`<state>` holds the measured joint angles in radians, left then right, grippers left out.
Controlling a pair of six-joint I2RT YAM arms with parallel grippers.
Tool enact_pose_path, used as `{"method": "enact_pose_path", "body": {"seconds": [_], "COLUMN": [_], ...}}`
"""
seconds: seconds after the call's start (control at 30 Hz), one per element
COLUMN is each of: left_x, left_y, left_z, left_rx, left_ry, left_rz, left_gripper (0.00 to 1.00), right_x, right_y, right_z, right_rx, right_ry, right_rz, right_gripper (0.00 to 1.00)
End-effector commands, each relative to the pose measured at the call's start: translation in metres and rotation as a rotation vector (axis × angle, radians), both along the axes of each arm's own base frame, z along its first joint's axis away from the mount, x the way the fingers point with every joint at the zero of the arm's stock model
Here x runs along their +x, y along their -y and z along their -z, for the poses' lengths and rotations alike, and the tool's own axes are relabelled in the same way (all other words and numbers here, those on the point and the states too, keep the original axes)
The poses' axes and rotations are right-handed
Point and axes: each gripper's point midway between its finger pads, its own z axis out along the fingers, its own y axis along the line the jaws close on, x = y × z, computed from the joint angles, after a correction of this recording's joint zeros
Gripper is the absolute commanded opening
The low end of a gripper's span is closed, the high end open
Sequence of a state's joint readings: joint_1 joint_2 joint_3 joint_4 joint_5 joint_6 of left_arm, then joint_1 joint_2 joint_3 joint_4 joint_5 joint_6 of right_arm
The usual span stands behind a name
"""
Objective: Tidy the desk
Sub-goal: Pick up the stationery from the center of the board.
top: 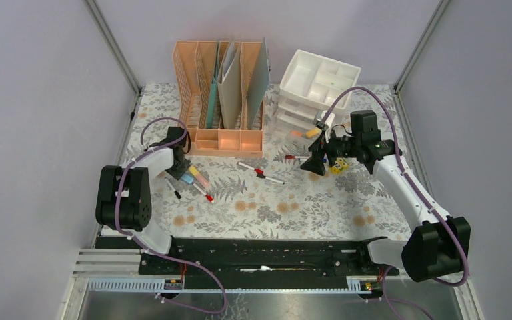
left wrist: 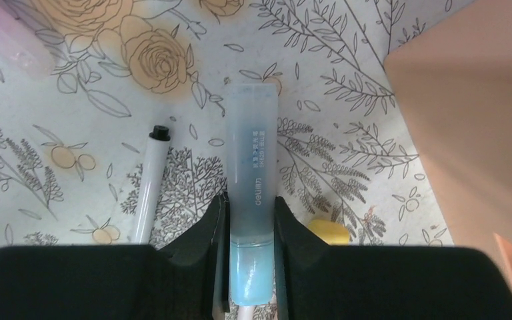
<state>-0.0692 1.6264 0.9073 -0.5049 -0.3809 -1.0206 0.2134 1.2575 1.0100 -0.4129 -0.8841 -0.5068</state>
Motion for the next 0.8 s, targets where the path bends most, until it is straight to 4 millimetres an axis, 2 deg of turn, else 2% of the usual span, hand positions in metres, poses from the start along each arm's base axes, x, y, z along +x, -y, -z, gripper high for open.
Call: {"method": "enact_pose_path", "body": {"seconds": [0.0,0.17,0.3,0.37,0.5,0.77], "left_x": [-0.004,-0.005,-0.003,-0.008,-0.016,-0.039], "left_y": [0.002,0.019,0.045,0.06,0.09,0.143], "left_z": [-0.026,-0.053,-0.074,-0.081,-0.119,-0.162], "left_rx": [-0.023,-0.111,-0.232,-0.302,-0.433,-0.569], "left_ry": [0.063,0.213,0.391,0.487,0.719,0.964], "left_rz": [0.006,0.065,0.165,0.229,0.368,0.618], "left_gripper": [0.0,0.0,0.0,0.0,0.0,0.0], "right_x": [-0.004,-0.01,-0.016,-0.018,-0.021,-0.029], "right_y": [-0.004,-0.01,-0.016,-0.018,-0.021,-0.034], "right_z": [-0.009,-0.009,-0.011,-0.013,-0.014,-0.008], "right_rx": [0.045,0.085,0.132,0.154,0.187,0.205], "right_ry": [0.008,-0.038,-0.08,-0.088,-0.107,-0.145], "right_rz": [-0.027,-0.06,-0.094,-0.103,-0.115,-0.158], "right_gripper": [0.84,0.84,0.84,0.84,0.85,0.85]}}
